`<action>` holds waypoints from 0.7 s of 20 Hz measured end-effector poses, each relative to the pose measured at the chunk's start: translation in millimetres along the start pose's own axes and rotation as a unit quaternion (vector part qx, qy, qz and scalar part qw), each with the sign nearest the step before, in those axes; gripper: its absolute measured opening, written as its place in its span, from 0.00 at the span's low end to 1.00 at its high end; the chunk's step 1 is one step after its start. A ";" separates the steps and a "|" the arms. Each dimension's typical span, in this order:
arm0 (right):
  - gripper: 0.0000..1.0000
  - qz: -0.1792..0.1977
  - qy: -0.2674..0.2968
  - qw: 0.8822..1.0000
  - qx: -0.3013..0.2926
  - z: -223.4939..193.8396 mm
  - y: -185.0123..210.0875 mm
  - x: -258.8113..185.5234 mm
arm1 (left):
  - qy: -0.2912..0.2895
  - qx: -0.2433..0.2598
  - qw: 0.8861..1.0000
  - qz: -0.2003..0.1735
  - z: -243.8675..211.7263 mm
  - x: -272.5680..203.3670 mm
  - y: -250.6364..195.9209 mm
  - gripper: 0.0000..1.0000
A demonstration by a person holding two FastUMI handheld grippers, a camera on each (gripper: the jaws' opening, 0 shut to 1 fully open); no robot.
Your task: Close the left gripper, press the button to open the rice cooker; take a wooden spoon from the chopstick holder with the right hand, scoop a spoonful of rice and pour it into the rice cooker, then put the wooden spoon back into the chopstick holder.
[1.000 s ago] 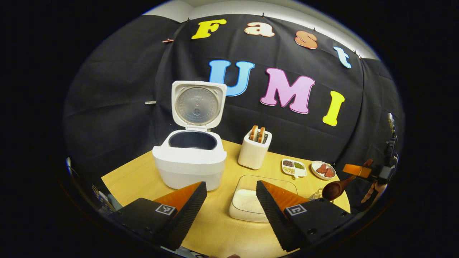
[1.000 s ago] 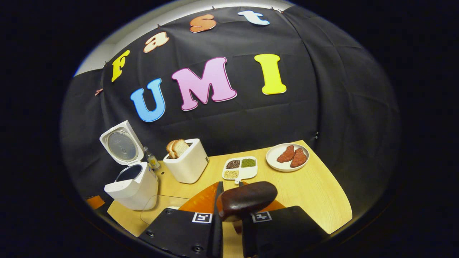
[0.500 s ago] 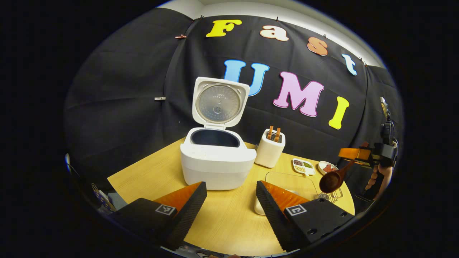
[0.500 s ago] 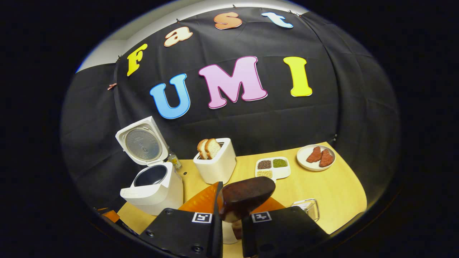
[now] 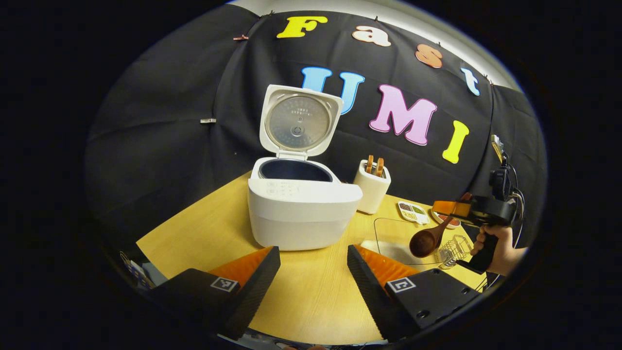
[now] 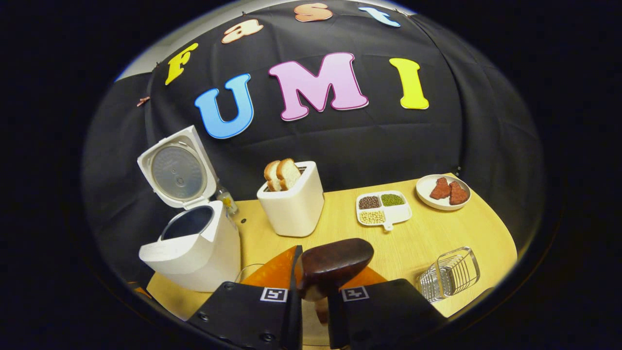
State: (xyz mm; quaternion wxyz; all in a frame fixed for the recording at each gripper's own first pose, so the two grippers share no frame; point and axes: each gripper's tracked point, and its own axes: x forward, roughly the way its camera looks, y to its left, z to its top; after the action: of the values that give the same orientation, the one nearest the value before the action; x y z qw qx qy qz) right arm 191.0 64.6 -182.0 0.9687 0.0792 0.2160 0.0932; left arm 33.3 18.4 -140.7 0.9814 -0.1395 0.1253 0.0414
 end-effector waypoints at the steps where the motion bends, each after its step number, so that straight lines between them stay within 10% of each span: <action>1: 0.25 -0.012 -0.004 1.000 -0.008 -4.7 -2.5 3.2 | 0.001 -0.007 1.000 -0.004 -0.7 3.6 -0.9 0.96; 14: 0.22 0.012 0.082 0.992 0.098 -65.3 66.6 -9.4 | 0.021 -0.024 0.999 -0.016 -12.1 7.4 16.7 0.96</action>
State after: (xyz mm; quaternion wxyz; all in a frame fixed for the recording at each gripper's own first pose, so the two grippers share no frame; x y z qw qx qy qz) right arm 144.6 134.6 -223.7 0.9339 0.1688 0.3021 0.0893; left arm 35.6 31.3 -158.2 0.9754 -0.1660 0.1430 0.0253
